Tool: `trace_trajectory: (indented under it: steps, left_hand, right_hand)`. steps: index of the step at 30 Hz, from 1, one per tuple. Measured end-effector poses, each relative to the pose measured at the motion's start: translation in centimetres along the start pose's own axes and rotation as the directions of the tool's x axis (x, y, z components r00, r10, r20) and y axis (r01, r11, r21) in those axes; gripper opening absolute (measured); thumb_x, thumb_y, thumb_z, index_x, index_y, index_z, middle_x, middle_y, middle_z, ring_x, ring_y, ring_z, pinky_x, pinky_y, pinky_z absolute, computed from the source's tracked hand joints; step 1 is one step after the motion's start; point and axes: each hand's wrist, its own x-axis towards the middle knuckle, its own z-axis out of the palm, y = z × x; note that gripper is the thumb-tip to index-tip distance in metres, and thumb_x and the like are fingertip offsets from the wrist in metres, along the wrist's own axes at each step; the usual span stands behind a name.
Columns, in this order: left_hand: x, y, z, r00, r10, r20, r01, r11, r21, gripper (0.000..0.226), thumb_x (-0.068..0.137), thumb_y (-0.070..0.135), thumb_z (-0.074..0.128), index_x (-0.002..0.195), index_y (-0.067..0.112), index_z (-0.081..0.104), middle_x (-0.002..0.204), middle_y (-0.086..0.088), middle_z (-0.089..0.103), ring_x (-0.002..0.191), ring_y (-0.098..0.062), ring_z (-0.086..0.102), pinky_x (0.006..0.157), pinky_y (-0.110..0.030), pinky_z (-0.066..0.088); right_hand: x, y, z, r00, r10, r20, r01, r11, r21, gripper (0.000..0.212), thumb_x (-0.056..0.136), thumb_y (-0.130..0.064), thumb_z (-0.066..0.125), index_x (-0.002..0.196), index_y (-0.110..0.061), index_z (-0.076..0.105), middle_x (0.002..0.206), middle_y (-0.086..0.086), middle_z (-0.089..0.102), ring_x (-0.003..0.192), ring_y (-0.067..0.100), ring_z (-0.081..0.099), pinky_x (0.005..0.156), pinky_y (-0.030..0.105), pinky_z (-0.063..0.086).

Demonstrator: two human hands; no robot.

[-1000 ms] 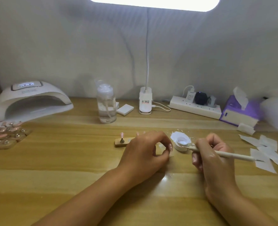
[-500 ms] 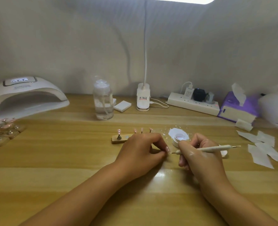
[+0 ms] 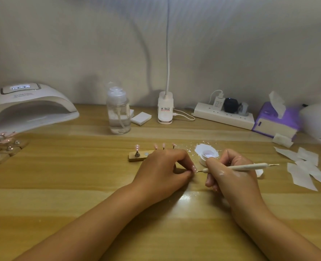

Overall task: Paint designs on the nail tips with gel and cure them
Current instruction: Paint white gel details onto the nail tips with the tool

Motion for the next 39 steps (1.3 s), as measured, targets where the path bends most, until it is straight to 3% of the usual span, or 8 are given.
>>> trace_trajectory:
  steps: [4,8,21,26,30,33,37,39]
  left_hand:
    - [-0.01,0.08,-0.02,1.000,0.012,-0.006,-0.012,1.000,0.007,0.012,0.081,0.023,0.073,0.081,0.034,0.070,0.066,0.043,0.054,0.058,0.005,0.052,0.055,-0.013,0.028]
    - [-0.03,0.19,-0.05,1.000,0.020,-0.011,-0.020,1.000,-0.014,0.011,0.081,0.023,0.074,0.081,0.034,0.070,0.064,0.044,0.053,0.058,0.008,0.053,0.070,-0.027,0.047]
    - [0.01,0.24,-0.02,1.000,0.005,-0.005,-0.006,1.000,-0.025,0.011,0.083,0.023,0.073,0.082,0.033,0.070,0.063,0.045,0.053,0.058,0.009,0.054,0.084,-0.022,0.039]
    - [-0.04,0.22,-0.05,1.000,0.003,-0.008,-0.003,0.999,-0.045,0.009,0.082,0.021,0.073,0.082,0.031,0.071,0.064,0.041,0.056,0.057,0.006,0.053,0.069,-0.024,0.042]
    - [-0.09,0.36,-0.12,1.000,0.008,0.001,-0.008,0.999,-0.038,0.011,0.082,0.021,0.073,0.081,0.031,0.070,0.062,0.044,0.053,0.056,0.007,0.054,0.083,-0.028,0.048]
    - [-0.05,0.23,-0.08,1.000,0.006,0.001,-0.006,0.999,-0.036,0.011,0.082,0.021,0.073,0.081,0.032,0.070,0.063,0.045,0.053,0.057,0.007,0.054,0.078,-0.022,0.045]
    - [-0.06,0.05,0.03,1.000,-0.007,0.000,0.007,0.999,-0.036,0.013,0.083,0.022,0.073,0.081,0.035,0.069,0.065,0.041,0.056,0.057,0.010,0.053,0.057,-0.007,0.031]
    - [-0.10,0.10,0.01,1.000,-0.010,0.004,0.010,0.999,-0.046,0.013,0.083,0.022,0.072,0.081,0.034,0.069,0.068,0.036,0.060,0.058,0.013,0.053,0.056,-0.006,0.032]
  right_hand:
    - [-0.02,0.04,0.01,1.000,-0.003,-0.004,0.003,1.000,0.003,0.039,0.082,-0.009,0.066,0.051,-0.019,0.046,0.048,0.012,0.060,0.040,0.012,0.047,0.053,0.029,0.037]
    - [-0.03,0.09,-0.03,1.000,-0.002,0.003,0.002,1.000,-0.009,0.038,0.082,-0.009,0.066,0.050,-0.021,0.049,0.048,0.011,0.061,0.042,0.012,0.048,0.055,0.032,0.038]
    - [0.10,0.17,0.02,1.000,-0.004,-0.010,0.004,1.000,0.004,0.041,0.084,-0.012,0.065,0.048,-0.025,0.052,0.047,0.009,0.059,0.041,0.010,0.048,0.055,0.031,0.036]
    - [0.12,0.36,0.01,1.000,-0.016,-0.009,0.016,1.000,-0.022,0.038,0.082,-0.011,0.066,0.048,-0.023,0.053,0.048,0.010,0.061,0.045,0.014,0.048,0.058,0.034,0.038]
    - [0.09,0.34,0.03,1.000,-0.019,0.006,0.019,1.000,-0.004,0.037,0.081,-0.010,0.065,0.050,-0.022,0.051,0.048,0.011,0.061,0.043,0.011,0.049,0.056,0.031,0.038]
    - [0.00,0.14,0.08,1.000,-0.016,-0.010,0.016,1.000,0.021,0.038,0.082,-0.009,0.065,0.050,-0.021,0.049,0.047,0.010,0.059,0.040,0.010,0.047,0.049,0.025,0.039]
    - [0.11,-0.25,-0.20,0.991,0.043,-0.123,-0.015,0.975,0.221,0.034,0.085,-0.002,0.058,0.059,-0.016,0.041,0.041,0.007,0.052,0.035,0.009,0.038,0.035,0.016,0.031]
    - [0.14,-0.49,-0.47,0.984,0.051,-0.169,0.002,0.954,0.299,0.033,0.088,-0.001,0.055,0.063,-0.016,0.040,0.040,0.003,0.050,0.036,0.008,0.037,0.035,0.016,0.030]
